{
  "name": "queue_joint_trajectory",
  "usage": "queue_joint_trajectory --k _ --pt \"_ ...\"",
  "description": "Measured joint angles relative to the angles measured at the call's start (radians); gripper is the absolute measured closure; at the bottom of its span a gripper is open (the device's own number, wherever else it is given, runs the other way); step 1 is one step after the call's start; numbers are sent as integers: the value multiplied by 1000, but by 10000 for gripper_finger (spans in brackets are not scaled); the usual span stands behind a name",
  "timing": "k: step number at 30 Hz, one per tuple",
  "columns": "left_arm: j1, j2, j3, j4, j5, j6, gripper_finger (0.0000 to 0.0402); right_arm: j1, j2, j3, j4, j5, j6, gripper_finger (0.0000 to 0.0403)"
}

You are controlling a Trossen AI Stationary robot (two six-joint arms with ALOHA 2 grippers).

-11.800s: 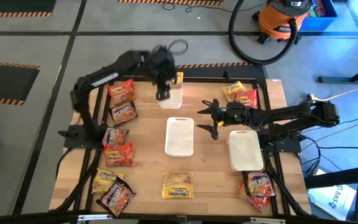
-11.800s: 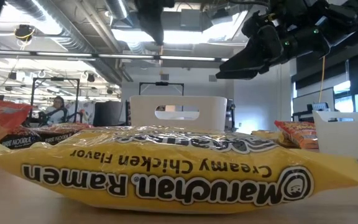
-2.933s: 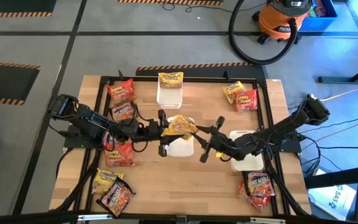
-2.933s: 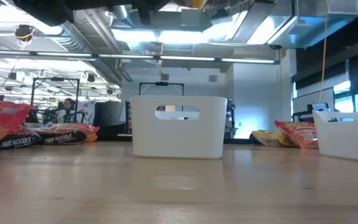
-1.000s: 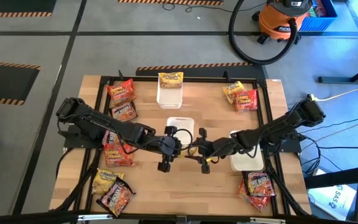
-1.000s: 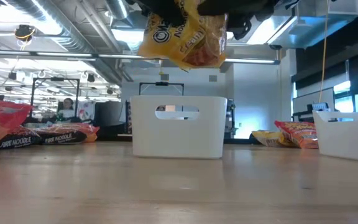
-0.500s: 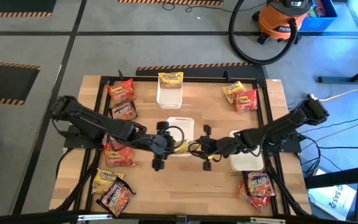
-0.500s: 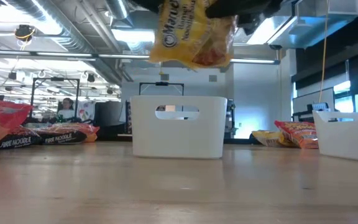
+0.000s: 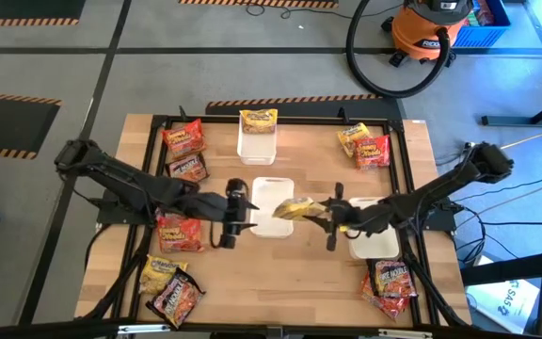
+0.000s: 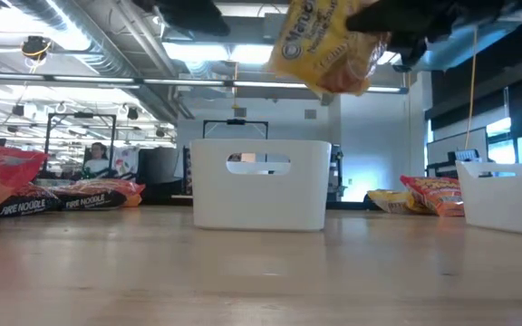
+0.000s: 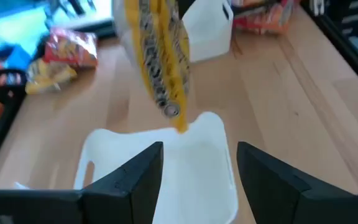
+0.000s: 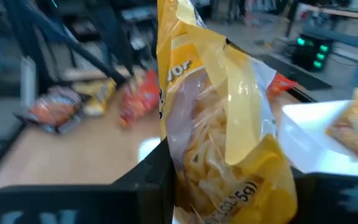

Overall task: Sort Maruchan noodles
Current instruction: Put the yellow noodle pack into the top white bin

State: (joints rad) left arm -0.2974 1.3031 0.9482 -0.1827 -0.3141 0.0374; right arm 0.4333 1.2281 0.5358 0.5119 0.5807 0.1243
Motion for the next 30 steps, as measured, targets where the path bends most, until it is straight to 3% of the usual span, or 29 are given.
queue_joint_trajectory --k 4,13,26,30 --pt "22 -19 -105 195 0 21 204 -37 -1 -98 207 -83 -3 302" --pt "44 7 -135 296 1 -16 198 -61 1 -123 295 -122 -27 301" --pt "71 7 -135 317 -6 -81 47 -63 1 -123 309 -121 -52 300" --pt "67 7 -135 320 -7 -68 20 -63 1 -123 309 -121 -52 300"
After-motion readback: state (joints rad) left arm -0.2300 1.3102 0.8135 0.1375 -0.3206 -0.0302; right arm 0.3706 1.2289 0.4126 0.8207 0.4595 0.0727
